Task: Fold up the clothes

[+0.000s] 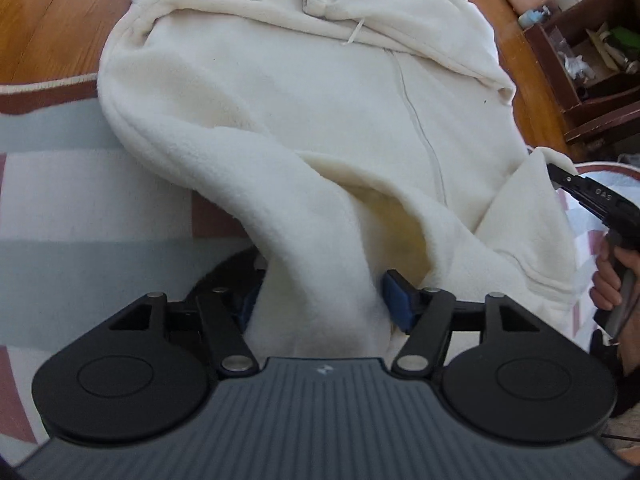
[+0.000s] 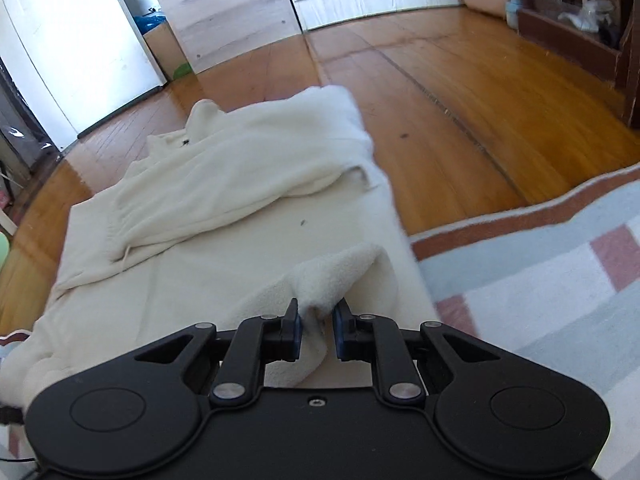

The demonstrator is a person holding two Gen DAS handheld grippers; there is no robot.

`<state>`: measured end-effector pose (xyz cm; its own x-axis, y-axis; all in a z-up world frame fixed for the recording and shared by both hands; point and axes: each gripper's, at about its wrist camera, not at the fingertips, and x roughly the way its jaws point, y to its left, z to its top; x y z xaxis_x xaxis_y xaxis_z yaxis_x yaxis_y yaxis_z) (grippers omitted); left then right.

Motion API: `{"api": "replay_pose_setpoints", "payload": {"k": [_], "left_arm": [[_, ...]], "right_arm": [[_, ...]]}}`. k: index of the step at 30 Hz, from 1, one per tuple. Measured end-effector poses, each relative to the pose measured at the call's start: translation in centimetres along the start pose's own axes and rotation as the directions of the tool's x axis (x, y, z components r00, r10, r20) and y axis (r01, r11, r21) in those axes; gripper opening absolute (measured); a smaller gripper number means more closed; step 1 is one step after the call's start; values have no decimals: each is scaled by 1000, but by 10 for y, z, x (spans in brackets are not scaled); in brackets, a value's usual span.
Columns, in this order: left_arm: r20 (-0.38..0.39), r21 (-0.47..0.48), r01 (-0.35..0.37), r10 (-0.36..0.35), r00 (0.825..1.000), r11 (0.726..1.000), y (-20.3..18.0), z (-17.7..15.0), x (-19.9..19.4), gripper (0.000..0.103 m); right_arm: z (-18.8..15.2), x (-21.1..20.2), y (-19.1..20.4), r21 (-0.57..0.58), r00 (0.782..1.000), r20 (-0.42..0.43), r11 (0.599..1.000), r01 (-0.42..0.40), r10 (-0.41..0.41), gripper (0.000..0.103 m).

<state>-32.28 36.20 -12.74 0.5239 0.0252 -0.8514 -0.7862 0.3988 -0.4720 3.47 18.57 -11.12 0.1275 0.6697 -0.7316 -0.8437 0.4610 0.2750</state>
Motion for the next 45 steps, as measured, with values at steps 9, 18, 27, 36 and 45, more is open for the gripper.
{"api": "replay_pose_setpoints", "payload": {"k": [9,18,27,36,45], "left_arm": [[306,41,166,-171,937,985,-6,50,-30,20],[191,2,234,-230,954,972,-19,41,-17,29],[403,-209,205,-107,909,956,29,106,-26,28],[336,-2,105,-98,937,994,12,85,-22,37],[253,120,92,-120,960,989,-2,67,1,74]], "right_arm": [[28,-16,17,-33,988,155,999,0,5,18],[15,22,40,-251,969,132,939,236,-208,18],[44,13,39,-160,961,189,959,235,-204,18],[36,43,35,-206,938,81,915,347,-337,18],[30,36,19,-143,955,75,945,296,-287,18]]}}
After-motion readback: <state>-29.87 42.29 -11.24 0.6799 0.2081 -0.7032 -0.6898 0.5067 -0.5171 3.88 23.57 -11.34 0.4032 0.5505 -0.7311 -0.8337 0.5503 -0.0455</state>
